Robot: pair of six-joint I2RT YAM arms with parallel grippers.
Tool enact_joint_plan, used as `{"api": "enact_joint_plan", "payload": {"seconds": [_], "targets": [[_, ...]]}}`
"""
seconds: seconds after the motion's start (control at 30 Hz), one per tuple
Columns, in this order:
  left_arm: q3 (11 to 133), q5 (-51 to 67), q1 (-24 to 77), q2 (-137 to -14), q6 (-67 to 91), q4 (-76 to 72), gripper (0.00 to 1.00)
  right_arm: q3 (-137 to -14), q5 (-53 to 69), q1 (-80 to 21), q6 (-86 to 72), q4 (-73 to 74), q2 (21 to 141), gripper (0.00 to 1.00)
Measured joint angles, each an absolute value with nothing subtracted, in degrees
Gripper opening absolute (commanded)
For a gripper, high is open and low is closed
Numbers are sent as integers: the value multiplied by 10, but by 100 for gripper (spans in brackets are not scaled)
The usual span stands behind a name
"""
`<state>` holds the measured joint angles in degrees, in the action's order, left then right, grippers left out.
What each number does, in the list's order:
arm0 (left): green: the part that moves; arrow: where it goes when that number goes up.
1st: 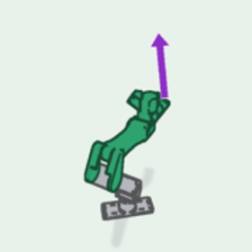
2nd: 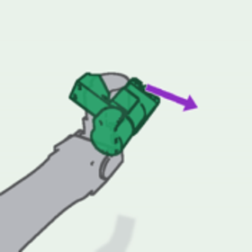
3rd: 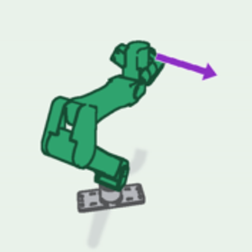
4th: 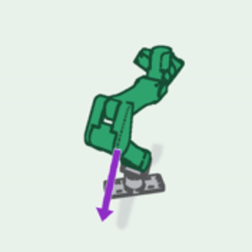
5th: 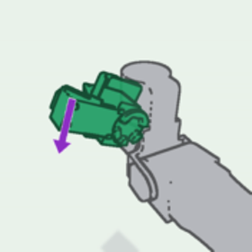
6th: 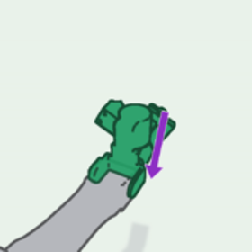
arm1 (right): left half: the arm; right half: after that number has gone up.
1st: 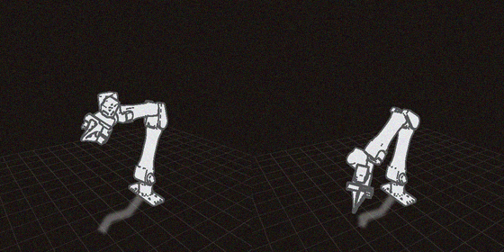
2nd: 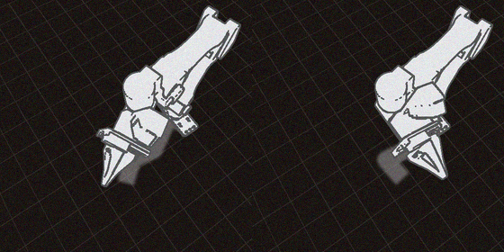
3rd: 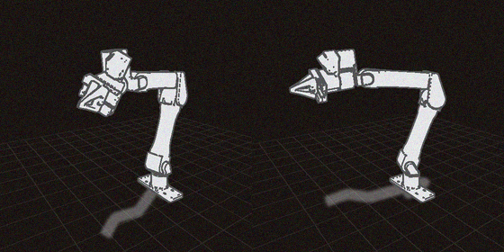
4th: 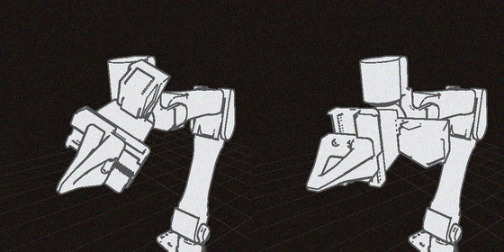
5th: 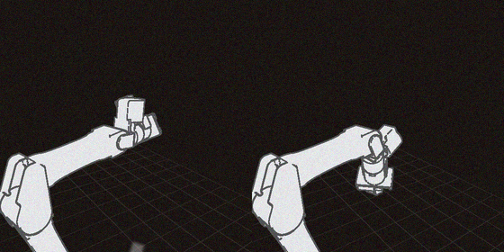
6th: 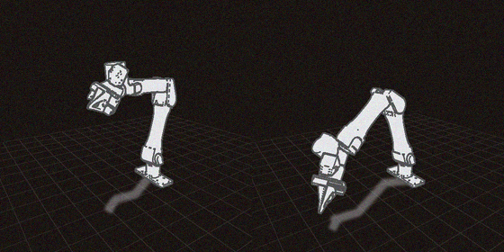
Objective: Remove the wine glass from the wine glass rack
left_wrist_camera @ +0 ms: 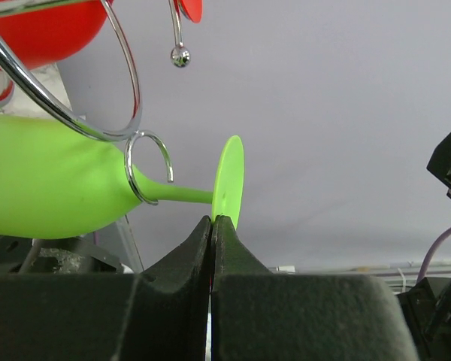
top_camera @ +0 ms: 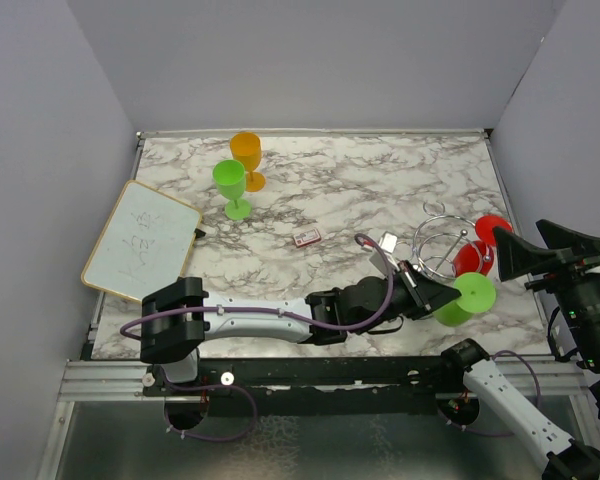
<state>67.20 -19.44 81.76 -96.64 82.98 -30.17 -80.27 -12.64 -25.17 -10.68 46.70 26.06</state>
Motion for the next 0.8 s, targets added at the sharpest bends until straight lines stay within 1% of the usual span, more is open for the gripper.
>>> {"api": "enact_joint_plan", "payload": {"seconds": [0.67,0.8], "targets": [[670,-105,817,-967,827,-302,0,-799,-126,-252,-97,467,256,82],[638,-83,817,-953,809,-309,0,-787,-126,-252,-86,467,253,82]]}}
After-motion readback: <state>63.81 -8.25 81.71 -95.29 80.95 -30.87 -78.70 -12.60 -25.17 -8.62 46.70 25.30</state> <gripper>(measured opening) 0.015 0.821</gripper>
